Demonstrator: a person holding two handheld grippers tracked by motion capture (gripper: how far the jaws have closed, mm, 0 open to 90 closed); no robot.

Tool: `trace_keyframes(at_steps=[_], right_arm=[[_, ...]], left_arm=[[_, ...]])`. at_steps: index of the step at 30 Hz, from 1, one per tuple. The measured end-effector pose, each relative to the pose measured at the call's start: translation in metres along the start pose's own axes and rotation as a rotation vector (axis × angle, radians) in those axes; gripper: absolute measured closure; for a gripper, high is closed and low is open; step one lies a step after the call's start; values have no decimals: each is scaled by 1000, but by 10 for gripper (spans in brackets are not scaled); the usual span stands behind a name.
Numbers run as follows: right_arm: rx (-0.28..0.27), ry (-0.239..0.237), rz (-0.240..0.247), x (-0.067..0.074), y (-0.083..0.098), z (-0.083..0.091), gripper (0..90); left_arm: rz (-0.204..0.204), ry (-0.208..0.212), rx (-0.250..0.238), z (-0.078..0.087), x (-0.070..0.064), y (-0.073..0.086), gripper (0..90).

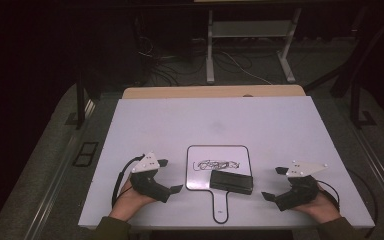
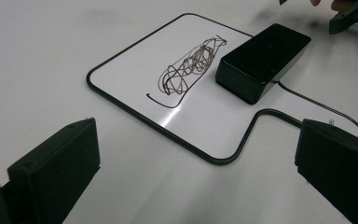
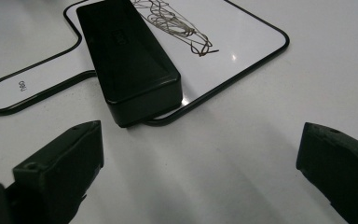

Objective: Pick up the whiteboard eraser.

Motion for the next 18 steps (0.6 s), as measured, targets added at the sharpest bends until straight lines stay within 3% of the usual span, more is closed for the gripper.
trace_keyframes(at_steps=[8,18], right_arm=[[-3,-14,-1,0,-2,2,0],[-10,-58,-1,4,-16,0,0]], left_arm=[[2,7,-3,0,-1,0,0],[10,20,5,0,-3,0,0]])
Point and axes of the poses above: each handheld gripper's, and its own axes: z roughly backward along the jaws, y roughly out of its underside, x roughly to its left, the point moved 6 cm from there along -z, roughly forward along the jaws, and after that the axes turned 15 degrees about -y, right-handed, at the moved point
